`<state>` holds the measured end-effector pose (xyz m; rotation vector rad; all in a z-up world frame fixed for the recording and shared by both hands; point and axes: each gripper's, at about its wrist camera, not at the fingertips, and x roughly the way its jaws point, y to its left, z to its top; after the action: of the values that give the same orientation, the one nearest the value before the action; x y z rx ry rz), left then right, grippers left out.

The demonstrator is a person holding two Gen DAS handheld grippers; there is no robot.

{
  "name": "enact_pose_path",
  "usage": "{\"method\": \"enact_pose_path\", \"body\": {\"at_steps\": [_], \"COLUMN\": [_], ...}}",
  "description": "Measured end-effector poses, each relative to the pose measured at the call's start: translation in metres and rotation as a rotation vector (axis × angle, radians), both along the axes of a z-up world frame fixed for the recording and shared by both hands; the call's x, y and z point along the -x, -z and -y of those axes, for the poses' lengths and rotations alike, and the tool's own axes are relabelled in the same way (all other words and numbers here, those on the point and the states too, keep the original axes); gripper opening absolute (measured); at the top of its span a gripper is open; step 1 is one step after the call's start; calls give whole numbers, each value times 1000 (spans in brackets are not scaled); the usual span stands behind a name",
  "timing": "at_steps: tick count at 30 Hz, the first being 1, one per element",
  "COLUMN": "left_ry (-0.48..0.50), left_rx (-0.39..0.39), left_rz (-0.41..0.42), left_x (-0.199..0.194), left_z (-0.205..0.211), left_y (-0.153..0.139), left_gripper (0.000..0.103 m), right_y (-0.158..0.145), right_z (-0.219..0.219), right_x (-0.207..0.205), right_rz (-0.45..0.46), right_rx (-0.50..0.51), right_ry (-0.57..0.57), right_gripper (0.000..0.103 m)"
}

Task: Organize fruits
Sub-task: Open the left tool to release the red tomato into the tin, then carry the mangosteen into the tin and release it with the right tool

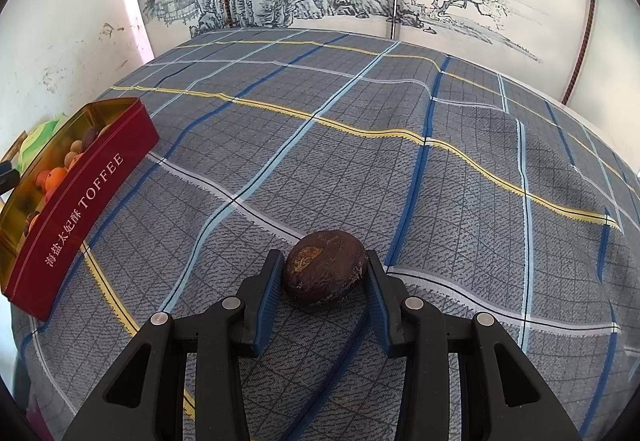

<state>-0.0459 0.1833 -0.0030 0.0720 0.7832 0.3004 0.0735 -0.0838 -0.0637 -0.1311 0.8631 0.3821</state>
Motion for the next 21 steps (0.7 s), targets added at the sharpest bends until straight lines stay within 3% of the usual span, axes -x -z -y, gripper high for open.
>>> {"method": "enact_pose_path", "body": {"at_steps": [11, 21], "left_ry": [6, -47], "left_rx": [-24, 1], "left_rz": [60, 81], "left_x": [25, 39], "left_z": [15, 2], "left_y": [-18, -19], "left_gripper": [67, 72], "right_y": [-7, -60], "right_z": [-1, -32], "right_x": [20, 59], "right_rz": [4, 93], "right_rx": [-34, -90], "right_ry": [-6, -135], "right_gripper": [41, 41]}}
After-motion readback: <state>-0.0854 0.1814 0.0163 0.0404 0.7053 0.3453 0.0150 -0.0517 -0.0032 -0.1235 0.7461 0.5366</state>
